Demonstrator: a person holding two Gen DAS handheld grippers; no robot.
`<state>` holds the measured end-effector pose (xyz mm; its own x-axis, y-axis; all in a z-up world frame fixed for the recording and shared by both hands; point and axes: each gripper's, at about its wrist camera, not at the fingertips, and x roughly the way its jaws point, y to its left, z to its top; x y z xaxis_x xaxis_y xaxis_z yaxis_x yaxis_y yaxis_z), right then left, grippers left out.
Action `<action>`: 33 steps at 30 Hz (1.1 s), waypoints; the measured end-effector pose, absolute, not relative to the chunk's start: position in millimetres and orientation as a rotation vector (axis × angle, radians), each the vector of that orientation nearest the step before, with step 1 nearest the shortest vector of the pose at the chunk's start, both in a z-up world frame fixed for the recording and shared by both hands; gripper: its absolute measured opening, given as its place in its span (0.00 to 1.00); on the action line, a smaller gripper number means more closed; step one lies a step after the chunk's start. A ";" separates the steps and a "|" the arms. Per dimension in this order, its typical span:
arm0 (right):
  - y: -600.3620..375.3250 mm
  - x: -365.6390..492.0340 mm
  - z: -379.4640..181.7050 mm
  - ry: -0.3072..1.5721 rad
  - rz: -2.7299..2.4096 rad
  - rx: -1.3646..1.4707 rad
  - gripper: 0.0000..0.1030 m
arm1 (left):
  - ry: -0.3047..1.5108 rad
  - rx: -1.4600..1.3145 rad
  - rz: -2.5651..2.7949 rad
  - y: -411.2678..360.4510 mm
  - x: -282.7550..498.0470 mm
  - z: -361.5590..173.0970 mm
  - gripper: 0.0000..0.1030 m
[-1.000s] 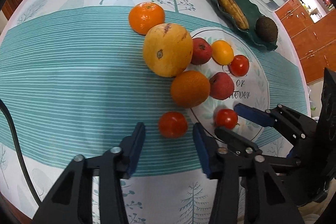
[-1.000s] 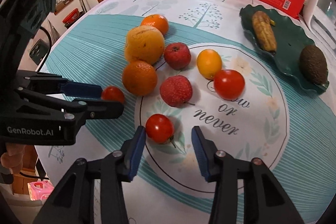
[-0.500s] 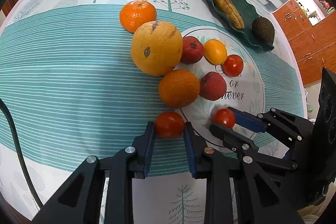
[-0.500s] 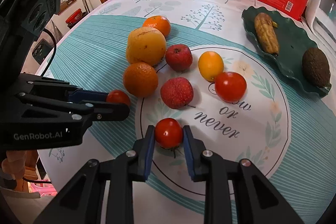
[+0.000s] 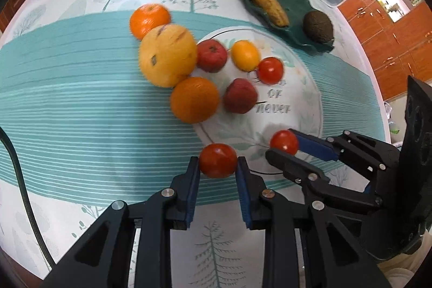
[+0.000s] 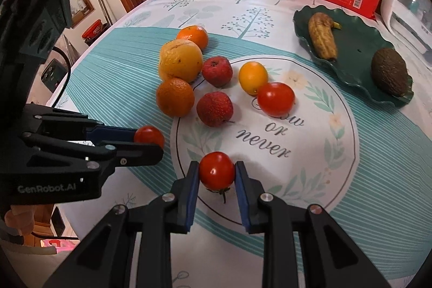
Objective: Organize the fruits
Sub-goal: 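Carry both cherry tomatoes onto the green plate and release them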
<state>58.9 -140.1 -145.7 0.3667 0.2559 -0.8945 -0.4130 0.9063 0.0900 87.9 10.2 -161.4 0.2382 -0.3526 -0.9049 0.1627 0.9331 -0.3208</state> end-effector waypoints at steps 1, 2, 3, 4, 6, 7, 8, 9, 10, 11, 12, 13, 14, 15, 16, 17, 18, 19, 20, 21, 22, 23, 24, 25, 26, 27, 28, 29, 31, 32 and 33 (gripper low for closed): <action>-141.3 58.3 -144.4 1.117 0.426 -0.157 0.25 | 1.276 -0.166 -0.360 7.1 87.4 -156.4 0.24; -143.3 57.3 -142.2 1.115 0.419 -0.153 0.25 | 1.271 -0.162 -0.363 5.0 87.2 -153.0 0.24; -145.0 56.7 -139.6 1.112 0.415 -0.149 0.25 | 1.265 -0.156 -0.366 3.1 87.1 -149.0 0.24; -147.0 56.4 -136.9 1.109 0.409 -0.146 0.25 | 1.257 -0.143 -0.369 -1.3 87.4 -143.1 0.24; -151.9 56.3 -130.5 1.105 0.393 -0.136 0.25 | 1.242 -0.126 -0.373 -6.2 88.6 -133.9 0.24; -154.5 56.7 -127.0 1.105 0.383 -0.131 0.25 | 1.230 -0.114 -0.375 -10.4 89.5 -127.1 0.24; -157.3 57.2 -123.2 1.105 0.371 -0.127 0.25 | 1.223 -0.105 -0.376 -12.5 90.8 -122.1 0.24; -161.4 58.2 -118.1 1.104 0.350 -0.122 0.25 | 1.217 -0.096 -0.376 -14.7 91.9 -117.7 0.24; -164.7 58.5 -114.8 1.103 0.336 -0.117 0.25 | 1.209 -0.095 -0.382 -17.2 93.6 -111.2 0.24; -168.6 59.7 -110.9 1.103 0.323 -0.108 0.25 | 1.205 -0.099 -0.388 -18.0 94.5 -107.7 0.24; -173.3 61.2 -105.8 1.101 0.307 -0.096 0.25 | 1.197 -0.102 -0.397 -19.6 95.9 -101.3 0.24; -177.2 62.0 -101.8 1.100 0.295 -0.088 0.25 | 1.189 -0.097 -0.400 -21.8 98.4 -96.0 0.24; -179.9 64.1 -97.4 1.099 0.283 -0.081 0.25 | 1.182 -0.089 -0.402 -23.8 99.7 -91.9 0.24; -184.0 66.0 -90.0 1.092 0.269 -0.073 0.25 | 1.170 -0.076 -0.402 -27.8 101.9 -86.4 0.24; -186.9 67.1 -84.9 1.088 0.261 -0.068 0.25 | 1.159 -0.059 -0.404 -31.7 104.9 -80.2 0.24; -191.0 69.2 -77.3 1.082 0.250 -0.065 0.25 | 1.151 -0.046 -0.406 -34.4 107.8 -75.3 0.24; -192.8 72.1 -71.6 1.075 0.243 -0.066 0.25 | 1.143 -0.036 -0.409 -37.5 111.2 -71.0 0.24; -195.6 74.8 -64.2 1.064 0.235 -0.070 0.25 | 1.135 -0.026 -0.414 -39.9 115.2 -65.1 0.24; -198.4 78.0 -57.3 1.055 0.226 -0.074 0.25 | 1.127 -0.015 -0.417 -42.4 120.0 -58.2 0.24; -201.1 81.5 -49.2 1.044 0.216 -0.078 0.25 | 1.120 -0.006 -0.419 -44.6 124.4 -52.8 0.24; -205.1 86.4 -39.0 1.032 0.209 -0.078 0.25 | 1.110 0.002 -0.424 -47.4 130.1 -44.5 0.24; -208.1 90.9 -31.0 1.023 0.205 -0.076 0.25 | 1.103 0.008 -0.428 -49.4 135.5 -37.3 0.24; -213.4 98.0 -18.4 1.007 0.195 -0.072 0.25 | 1.094 0.016 -0.432 -51.6 142.5 -29.2 0.24; -217.3 102.9 -10.4 0.996 0.188 -0.068 0.25 | 1.086 0.031 -0.435 -54.3 151.9 -18.6 0.24; -221.2 108.9 -0.9 0.984 0.180 -0.063 0.25 | 1.078 0.042 -0.435 -57.3 158.3 -11.4 0.24; -227.8 118.3 12.5 0.971 0.172 -0.048 0.25 | 1.070 0.052 -0.435 -60.4 167.6 -0.6 0.24; -232.7 126.2 23.1 0.963 0.166 -0.035 0.25 | 1.064 0.058 -0.437 -63.0 175.0 7.9 0.24; -235.7 131.1 30.3 0.957 0.162 -0.027 0.25 | 1.059 0.062 -0.437 -64.8 181.7 15.6 0.24; -244.6 147.6 51.6 0.936 0.140 -0.014 0.25 | 1.041 0.068 -0.436 -69.8 200.0 35.5 0.24; -247.8 154.4 59.8 0.927 0.128 -0.012 0.25 | 1.032 0.070 -0.437 -71.9 206.8 43.1 0.24; -251.3 162.4 69.0 0.915 0.116 -0.010 0.25 | 1.022 0.074 -0.437 -74.3 213.2 50.7 0.24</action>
<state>162.4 -251.3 69.0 0.6041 0.0960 -0.7911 -0.1048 0.9937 0.0406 213.2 -74.3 50.7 0.4432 -0.3180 -0.8381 0.3862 0.9115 -0.1417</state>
